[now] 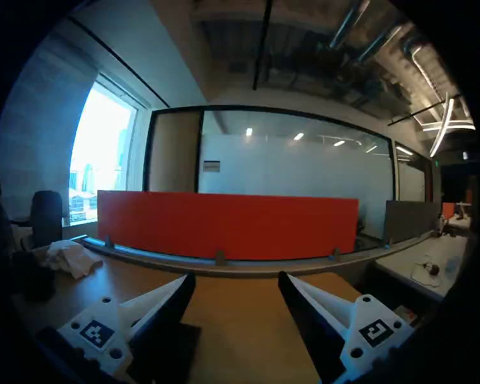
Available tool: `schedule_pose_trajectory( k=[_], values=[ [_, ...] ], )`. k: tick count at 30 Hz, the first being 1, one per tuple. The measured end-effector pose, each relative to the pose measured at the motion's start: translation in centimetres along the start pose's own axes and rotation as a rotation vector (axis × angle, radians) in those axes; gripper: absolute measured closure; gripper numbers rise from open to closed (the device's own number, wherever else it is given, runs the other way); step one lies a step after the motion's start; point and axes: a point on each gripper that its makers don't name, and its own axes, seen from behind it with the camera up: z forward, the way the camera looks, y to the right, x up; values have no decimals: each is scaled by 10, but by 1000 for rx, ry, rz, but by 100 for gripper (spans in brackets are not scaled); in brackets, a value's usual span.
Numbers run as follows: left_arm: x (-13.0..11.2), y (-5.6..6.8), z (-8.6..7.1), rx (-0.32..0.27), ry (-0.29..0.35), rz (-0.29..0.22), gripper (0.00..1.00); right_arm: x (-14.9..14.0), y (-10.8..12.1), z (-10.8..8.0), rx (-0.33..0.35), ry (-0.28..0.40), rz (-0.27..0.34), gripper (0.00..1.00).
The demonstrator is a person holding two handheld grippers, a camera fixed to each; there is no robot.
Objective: Fold towel
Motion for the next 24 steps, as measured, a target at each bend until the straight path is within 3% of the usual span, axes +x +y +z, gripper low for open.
schedule_pose_trajectory(
  k=[6, 13, 24],
  values=[
    [24, 7, -4, -22, -16, 18, 1, 22, -1, -2, 1, -6, -5, 0],
    [28, 14, -4, -62, -60, 35, 1, 32, -9, -1, 28, -33, -11, 0],
    [7, 40, -5, -214, -194, 94, 0, 16, -42, -1, 198, -154, -85, 0]
  ],
)
